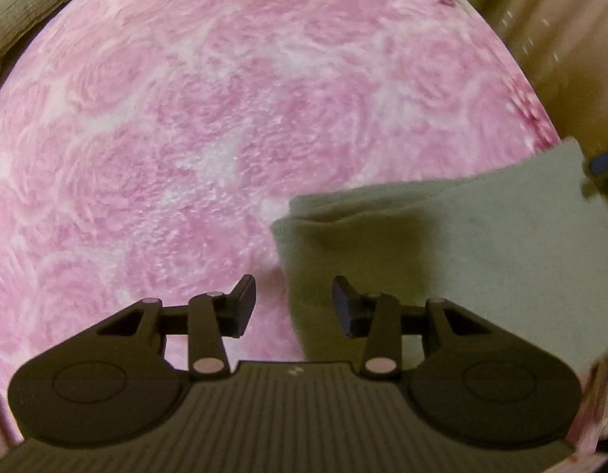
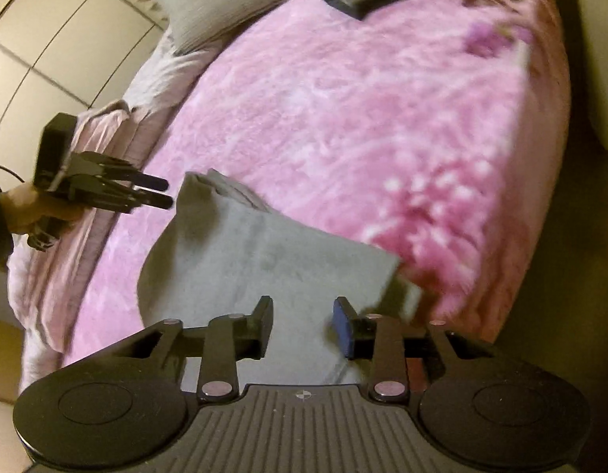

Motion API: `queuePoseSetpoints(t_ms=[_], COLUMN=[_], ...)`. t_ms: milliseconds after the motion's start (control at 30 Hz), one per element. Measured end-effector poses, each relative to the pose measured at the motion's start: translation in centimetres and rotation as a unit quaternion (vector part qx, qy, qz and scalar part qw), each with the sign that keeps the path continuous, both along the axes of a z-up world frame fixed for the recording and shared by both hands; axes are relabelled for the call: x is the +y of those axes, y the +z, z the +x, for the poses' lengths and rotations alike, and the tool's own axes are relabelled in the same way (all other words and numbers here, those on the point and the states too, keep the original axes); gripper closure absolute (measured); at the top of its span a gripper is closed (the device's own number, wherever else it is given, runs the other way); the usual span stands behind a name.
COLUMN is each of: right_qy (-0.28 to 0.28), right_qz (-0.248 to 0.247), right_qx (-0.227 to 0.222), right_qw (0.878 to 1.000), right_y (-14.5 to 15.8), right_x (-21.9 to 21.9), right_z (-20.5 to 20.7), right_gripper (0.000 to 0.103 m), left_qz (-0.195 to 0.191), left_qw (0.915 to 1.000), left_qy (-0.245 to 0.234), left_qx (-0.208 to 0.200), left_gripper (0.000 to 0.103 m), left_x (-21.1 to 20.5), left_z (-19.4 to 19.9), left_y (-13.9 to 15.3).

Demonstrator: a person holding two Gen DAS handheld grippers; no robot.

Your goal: Organize objects

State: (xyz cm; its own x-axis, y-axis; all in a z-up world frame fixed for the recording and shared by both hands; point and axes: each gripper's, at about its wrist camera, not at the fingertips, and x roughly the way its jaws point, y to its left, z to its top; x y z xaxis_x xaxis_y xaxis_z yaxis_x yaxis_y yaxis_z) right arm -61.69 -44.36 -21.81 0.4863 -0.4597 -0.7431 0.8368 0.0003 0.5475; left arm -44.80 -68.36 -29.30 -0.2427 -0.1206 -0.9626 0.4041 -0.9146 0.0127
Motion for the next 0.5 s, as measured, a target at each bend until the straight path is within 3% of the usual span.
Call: queuePoseSetpoints(t_ms=[100, 200, 400, 433, 467, 500], right_qy=[0.001, -0.017, -0.007, -0.008, -0.007, -0.004], right_qz=[-0.012, 0.000, -0.001, -0.002, -0.001, 0.004], right_qx=[0.031, 0.046, 0.032, 0.027, 0.026, 0.030], right_qw=[0.999, 0.999, 0.999, 1.000, 1.000, 1.000], right_y=[-0.7, -1.6, -2.7, -2.9, -3.1, -3.3], right_x=[0.1, 0.2, -1.8, -2.2, -2.6, -3.0], right_z=[-0.4, -1.8, -2.3, -2.2, -2.1, -2.0], right_gripper=[0.044, 0.042, 0.043, 0.045, 0.059, 0.085], left_qz=[0.002, 0.011, 0.014, 0.015, 0.016, 0.016], left_qw=[0.9995, 0.9993, 0.9987, 0.9987, 0.9987, 0.9990], left_qy=[0.019, 0.017, 0.030, 0.032, 0.032, 0.030], left_qx=[0.024, 0.033, 0.039, 0.038, 0.035, 0.031], left_gripper=[0.066, 0.075, 0.075, 0.076, 0.077, 0.086], left_x=[-0.5, -0.7, -1.1, -1.2, -1.2, -1.2], left_z=[-0.5, -1.4, -1.0, -0.7, -0.6, -0.5], left_y=[-1.3, -2.2, -1.1, -0.9, -0.8, -0.7])
